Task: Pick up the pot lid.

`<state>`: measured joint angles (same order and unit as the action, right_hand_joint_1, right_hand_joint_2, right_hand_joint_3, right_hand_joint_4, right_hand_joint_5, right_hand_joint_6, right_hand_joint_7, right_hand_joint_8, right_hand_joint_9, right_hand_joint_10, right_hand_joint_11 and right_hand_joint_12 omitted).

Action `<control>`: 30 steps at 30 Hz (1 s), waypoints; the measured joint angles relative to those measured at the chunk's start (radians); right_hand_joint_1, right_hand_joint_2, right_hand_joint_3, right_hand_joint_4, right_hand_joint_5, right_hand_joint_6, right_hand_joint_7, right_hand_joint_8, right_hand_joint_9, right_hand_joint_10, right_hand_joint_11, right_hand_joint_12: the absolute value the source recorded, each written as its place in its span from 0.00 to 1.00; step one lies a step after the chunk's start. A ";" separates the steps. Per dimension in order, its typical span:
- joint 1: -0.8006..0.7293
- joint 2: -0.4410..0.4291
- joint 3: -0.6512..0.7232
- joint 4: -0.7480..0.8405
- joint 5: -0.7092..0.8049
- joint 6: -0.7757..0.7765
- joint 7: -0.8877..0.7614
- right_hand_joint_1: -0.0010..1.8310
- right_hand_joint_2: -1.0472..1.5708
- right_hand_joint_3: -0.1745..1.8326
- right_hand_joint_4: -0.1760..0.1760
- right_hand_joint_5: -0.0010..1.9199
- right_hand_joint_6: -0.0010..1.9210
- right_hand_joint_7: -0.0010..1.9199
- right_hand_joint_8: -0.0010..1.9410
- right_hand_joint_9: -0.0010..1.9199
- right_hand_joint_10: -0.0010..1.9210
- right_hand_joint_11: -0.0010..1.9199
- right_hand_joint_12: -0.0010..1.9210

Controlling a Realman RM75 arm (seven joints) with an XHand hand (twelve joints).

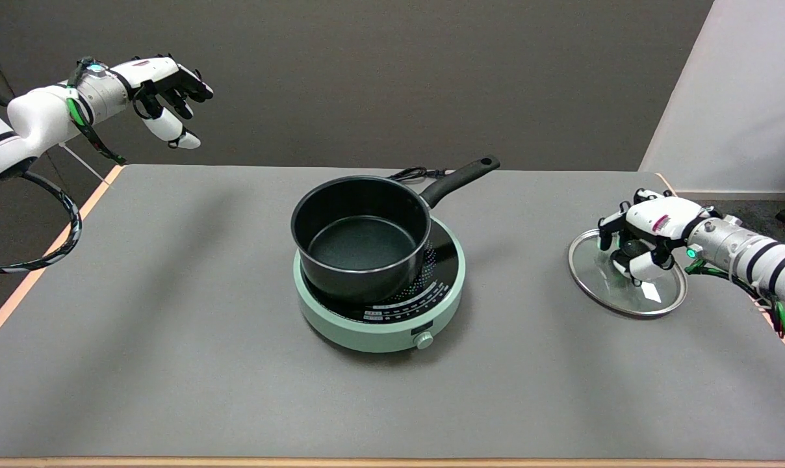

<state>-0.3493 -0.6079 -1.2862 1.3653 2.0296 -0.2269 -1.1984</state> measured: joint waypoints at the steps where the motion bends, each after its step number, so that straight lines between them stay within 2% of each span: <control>1: 0.000 0.000 0.000 0.000 0.000 0.000 0.000 0.54 0.68 0.51 0.89 0.36 0.45 0.45 0.25 0.42 0.38 0.00 0.87; 5: 0.000 0.000 0.000 -0.003 -0.001 -0.001 0.000 0.55 0.68 0.51 0.84 0.36 0.40 0.45 0.23 0.42 0.37 0.00 0.86; 10: 0.001 0.001 0.000 -0.006 -0.002 -0.002 0.000 0.56 0.67 0.52 0.84 0.36 0.36 0.45 0.21 0.42 0.35 0.00 0.84; 17: -0.002 0.001 0.011 -0.010 -0.003 -0.011 0.000 0.56 0.67 0.52 0.85 0.36 0.36 0.44 0.20 0.42 0.35 0.00 0.85; 28: -0.015 -0.003 0.054 -0.021 -0.004 -0.025 -0.004 0.56 0.68 0.52 0.90 0.37 0.37 0.44 0.20 0.41 0.36 0.00 0.84; 30: -0.017 -0.004 0.061 -0.023 -0.004 -0.026 -0.004 0.56 0.67 0.55 0.92 0.36 0.38 0.43 0.22 0.41 0.37 0.00 0.85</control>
<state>-0.3666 -0.6123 -1.2248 1.3421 2.0253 -0.2530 -1.2029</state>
